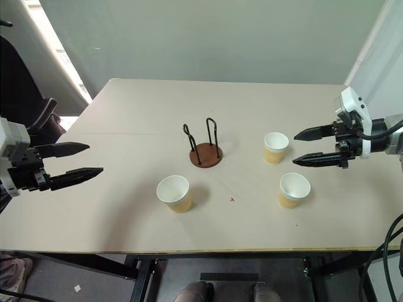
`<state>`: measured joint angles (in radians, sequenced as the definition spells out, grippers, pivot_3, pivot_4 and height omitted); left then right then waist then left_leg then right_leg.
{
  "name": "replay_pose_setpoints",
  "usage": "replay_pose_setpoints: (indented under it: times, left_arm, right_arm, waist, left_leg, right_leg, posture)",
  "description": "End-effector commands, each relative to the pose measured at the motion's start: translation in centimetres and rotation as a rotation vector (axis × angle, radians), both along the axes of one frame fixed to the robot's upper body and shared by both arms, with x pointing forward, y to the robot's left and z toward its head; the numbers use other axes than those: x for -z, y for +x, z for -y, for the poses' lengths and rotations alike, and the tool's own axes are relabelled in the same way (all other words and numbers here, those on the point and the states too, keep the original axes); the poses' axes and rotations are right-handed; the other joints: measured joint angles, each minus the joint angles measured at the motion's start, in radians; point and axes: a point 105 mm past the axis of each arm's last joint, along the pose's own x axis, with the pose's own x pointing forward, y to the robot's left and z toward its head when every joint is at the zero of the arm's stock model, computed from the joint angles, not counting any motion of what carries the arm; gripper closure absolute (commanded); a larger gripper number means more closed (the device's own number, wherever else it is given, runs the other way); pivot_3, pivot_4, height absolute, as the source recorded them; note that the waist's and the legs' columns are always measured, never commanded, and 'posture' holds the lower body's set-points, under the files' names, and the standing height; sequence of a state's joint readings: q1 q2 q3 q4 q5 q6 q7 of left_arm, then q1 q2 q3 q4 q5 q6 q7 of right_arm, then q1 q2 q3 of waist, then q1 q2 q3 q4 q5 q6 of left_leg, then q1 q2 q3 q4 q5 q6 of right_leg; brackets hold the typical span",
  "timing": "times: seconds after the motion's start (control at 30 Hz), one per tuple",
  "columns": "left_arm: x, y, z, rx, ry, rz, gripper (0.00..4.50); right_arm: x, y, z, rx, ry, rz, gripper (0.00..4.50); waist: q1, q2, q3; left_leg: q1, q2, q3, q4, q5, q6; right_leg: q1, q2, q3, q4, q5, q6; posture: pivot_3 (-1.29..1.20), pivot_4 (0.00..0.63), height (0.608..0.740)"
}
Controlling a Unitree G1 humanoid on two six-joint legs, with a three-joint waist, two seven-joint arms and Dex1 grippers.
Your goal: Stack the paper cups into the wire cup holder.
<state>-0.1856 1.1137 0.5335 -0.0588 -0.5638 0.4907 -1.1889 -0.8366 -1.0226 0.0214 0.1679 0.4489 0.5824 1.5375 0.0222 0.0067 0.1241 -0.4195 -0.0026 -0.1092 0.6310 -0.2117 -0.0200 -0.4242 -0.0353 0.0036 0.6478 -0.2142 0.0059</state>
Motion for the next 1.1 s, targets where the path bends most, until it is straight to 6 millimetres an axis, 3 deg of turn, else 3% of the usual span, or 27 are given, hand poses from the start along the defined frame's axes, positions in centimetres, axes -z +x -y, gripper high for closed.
replay_pose_setpoints:
  times: [0.03,0.23,0.33,0.53,0.77,1.1]
  left_arm:
    - [-0.6,0.5,0.6,0.016,0.0,0.046,0.7]
    - [-0.3,1.8,1.0,0.01,-0.004,0.057,0.7]
    - [-0.2,3.5,1.3,-0.019,-0.005,0.087,0.7]
    - [2.4,9.1,4.3,-0.017,-0.097,0.079,0.7]
    - [2.9,14.5,7.2,-0.058,-0.172,0.085,0.7]
    - [3.4,16.6,11.7,0.026,-0.19,0.027,0.7]
  right_arm:
    - [-1.7,-0.8,-0.2,-0.014,0.021,0.059,0.68]
    - [-1.6,-1.4,0.0,0.007,0.04,0.054,0.68]
    - [-1.4,-1.5,0.0,0.018,0.047,0.055,0.68]
    - [-1.7,-2.0,-0.6,0.016,0.064,0.074,0.68]
    - [-1.9,-2.9,-0.3,0.056,0.06,0.095,0.68]
    - [-1.8,-3.8,0.2,0.11,0.066,0.101,0.68]
  waist:
    - [0.0,0.0,0.0]
    - [0.001,0.0,0.0]
    - [0.003,0.0,0.0]
    - [0.01,0.0,0.0]
    - [0.01,-0.002,0.001]
    - [0.012,-0.001,0.001]
  left_leg:
    - [0.0,0.0,0.0,0.0,0.0,0.0]
    - [0.0,0.0,0.0,0.0,0.0,0.0]
    - [0.0,0.0,0.0,0.0,0.0,0.0]
    - [0.0,0.0,0.0,0.001,0.004,0.0]
    - [-0.003,-0.001,0.002,0.004,0.006,0.001]
    - [-0.009,-0.002,0.004,0.015,0.006,0.0]
  right_leg:
    - [0.0,0.0,0.0,0.0,0.0,0.0]
    - [0.0,0.0,0.0,0.0,0.0,0.0]
    - [0.0,0.0,0.0,0.0,0.001,0.002]
    - [0.001,-0.001,0.0,0.0,0.005,0.005]
    - [0.001,-0.001,0.0,-0.003,0.011,0.013]
    - [0.001,-0.001,0.0,-0.004,0.011,0.024]
  posture:
    - [0.0,0.15,0.74]
    - [0.0,0.15,0.74]
    - [0.0,0.15,0.74]
    - [0.0,0.15,0.74]
    - [0.0,0.15,0.74]
    - [0.0,0.15,0.74]
